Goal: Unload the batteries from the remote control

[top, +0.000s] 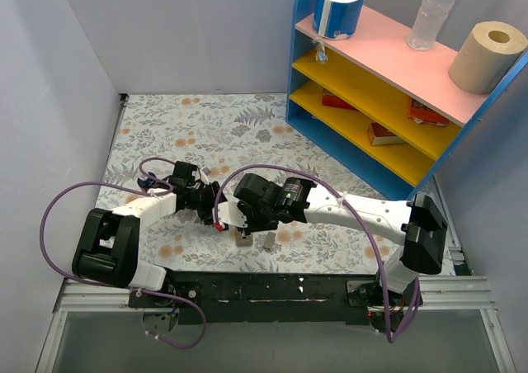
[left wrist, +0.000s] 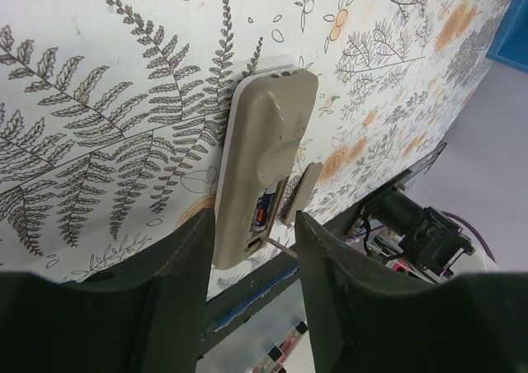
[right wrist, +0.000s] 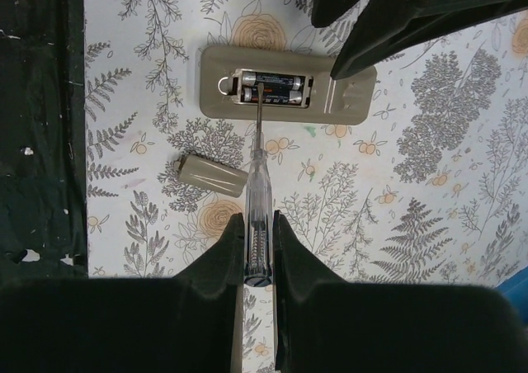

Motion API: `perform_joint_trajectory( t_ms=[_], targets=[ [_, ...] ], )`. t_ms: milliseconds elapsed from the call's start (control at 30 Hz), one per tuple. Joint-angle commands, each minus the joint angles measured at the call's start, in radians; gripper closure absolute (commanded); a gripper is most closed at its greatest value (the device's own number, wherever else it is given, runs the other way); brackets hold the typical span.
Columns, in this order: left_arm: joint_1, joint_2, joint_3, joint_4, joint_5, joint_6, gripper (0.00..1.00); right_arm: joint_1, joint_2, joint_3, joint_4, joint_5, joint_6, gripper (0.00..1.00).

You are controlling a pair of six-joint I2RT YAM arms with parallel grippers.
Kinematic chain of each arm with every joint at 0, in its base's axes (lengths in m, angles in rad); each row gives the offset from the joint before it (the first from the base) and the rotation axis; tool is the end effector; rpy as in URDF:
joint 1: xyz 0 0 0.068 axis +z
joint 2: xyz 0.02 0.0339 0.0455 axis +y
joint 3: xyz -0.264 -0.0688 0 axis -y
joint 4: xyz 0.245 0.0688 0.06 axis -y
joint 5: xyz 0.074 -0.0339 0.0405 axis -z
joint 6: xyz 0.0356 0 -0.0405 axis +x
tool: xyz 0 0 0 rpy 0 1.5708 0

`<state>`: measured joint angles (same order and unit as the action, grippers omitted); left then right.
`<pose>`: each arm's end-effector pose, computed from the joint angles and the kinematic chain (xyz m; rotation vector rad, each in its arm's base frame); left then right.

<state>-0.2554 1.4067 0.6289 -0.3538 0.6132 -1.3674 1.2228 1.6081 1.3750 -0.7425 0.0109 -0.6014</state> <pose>0.2245 -0.0798 0.1515 1.3091 -2.4814 1.0630 0.1175 0.3228 0.2883 -2.0237 1.5718 0.2270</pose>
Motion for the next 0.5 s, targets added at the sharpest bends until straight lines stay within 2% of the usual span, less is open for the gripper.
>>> perform_joint_trajectory(
  t_ms=[0,467],
  targets=[
    [0.004,0.005,-0.005,0.03,0.04,0.014,0.59,0.018,0.03,0.053,-0.035,0.019,0.008,0.99],
    [-0.013,0.069,-0.014,0.05,0.088,0.011,0.63,0.027,0.105,0.133,-0.109,0.086,-0.004,0.99]
  ],
)
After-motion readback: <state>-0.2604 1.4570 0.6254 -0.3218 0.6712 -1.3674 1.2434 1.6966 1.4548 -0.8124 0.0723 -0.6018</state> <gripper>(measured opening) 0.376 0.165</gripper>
